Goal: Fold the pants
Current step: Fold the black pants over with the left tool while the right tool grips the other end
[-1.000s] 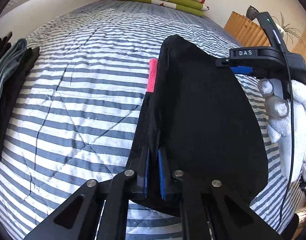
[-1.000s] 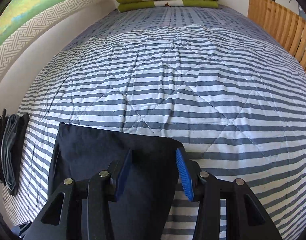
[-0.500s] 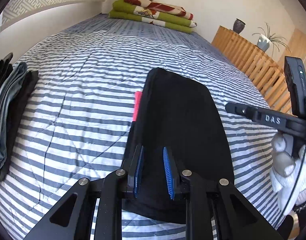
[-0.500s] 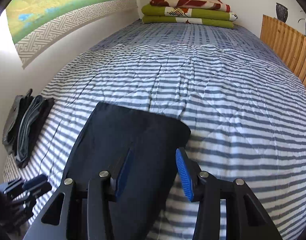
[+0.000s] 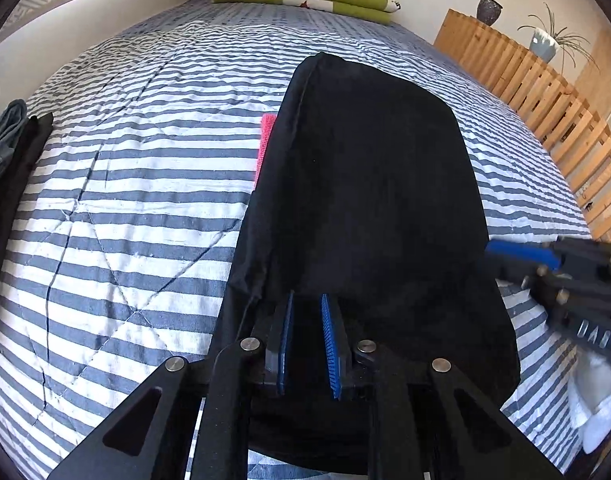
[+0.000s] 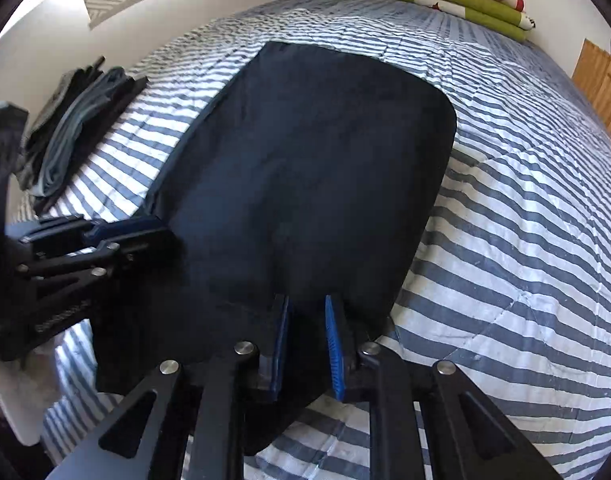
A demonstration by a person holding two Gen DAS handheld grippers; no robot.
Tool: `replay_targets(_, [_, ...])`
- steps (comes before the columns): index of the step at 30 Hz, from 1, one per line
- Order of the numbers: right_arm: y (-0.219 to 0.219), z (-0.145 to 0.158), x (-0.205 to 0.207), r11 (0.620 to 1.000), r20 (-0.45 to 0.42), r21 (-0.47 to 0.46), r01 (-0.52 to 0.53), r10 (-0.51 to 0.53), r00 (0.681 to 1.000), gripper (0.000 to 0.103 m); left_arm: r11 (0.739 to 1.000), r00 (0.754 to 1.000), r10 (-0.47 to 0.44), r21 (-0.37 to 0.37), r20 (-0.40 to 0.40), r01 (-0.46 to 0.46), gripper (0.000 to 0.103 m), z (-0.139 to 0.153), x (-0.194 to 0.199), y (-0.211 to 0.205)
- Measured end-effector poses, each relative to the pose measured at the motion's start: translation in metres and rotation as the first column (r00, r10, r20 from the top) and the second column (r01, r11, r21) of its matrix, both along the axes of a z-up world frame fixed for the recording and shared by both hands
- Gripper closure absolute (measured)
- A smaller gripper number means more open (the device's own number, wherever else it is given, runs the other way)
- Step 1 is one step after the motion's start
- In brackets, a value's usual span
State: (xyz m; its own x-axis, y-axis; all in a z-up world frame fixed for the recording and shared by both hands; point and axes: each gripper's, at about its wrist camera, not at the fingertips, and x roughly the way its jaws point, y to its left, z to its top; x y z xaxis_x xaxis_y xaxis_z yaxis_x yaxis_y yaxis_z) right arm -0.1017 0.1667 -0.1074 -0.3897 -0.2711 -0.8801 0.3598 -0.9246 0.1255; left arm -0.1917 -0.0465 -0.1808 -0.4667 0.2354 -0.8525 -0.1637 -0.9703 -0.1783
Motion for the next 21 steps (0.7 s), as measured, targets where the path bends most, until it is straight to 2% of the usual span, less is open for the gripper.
replay_targets(2, [0.015,0.020,-0.010,0.998,-0.065,-0.016,0.061,-0.062,0.996,0.087,1.000,1.000,-0.004,-0.006,-0.003,0.004,0.087,0.001,0.001,0.000])
replay_targets(4, [0.032,0.032,-0.034,0.988,-0.083,-0.044,0.151,-0.154,0.985,0.087,1.000,1.000,-0.003,-0.006,-0.002,0.003,0.087,0.002,0.001,0.000])
replay_targets(6, [0.041,0.034,-0.060,0.977,-0.082,-0.056,0.206,-0.210,0.974,0.087,1.000,1.000,-0.004,-0.004,-0.001,0.004,0.087,0.002,0.002,-0.001])
replay_targets(9, [0.039,0.023,-0.099,0.971,-0.071,-0.025,0.239,-0.240,0.968,0.087,1.000,1.000,0.002,0.005,-0.006,-0.002,0.087,0.003,0.006,-0.004])
replay_targets(12, [0.023,0.007,-0.128,0.977,-0.055,0.002,0.215,-0.214,0.975,0.087,1.000,1.000,-0.005,-0.005,-0.023,0.005,0.087,0.002,0.011,-0.006])
replay_targets(15, [-0.008,-0.002,-0.129,0.975,-0.122,0.168,0.145,-0.126,0.984,0.088,1.000,1.000,0.007,0.026,-0.011,-0.007,0.087,0.003,0.012,-0.013])
replay_targets(16, [-0.013,0.002,-0.127,0.974,-0.123,0.188,0.130,-0.108,0.986,0.090,0.999,1.000,0.015,0.041,-0.005,-0.015,0.087,0.003,0.012,-0.016])
replay_targets(18, [-0.014,0.019,-0.122,0.985,-0.133,0.117,0.131,-0.115,0.984,0.090,0.998,1.000,0.022,0.055,0.004,-0.022,0.087,0.004,0.013,-0.019])
replay_targets(21, [-0.034,0.040,-0.118,0.998,-0.156,0.017,0.066,-0.063,0.986,0.090,0.998,1.000,0.019,0.053,0.006,-0.019,0.087,0.005,0.014,-0.019])
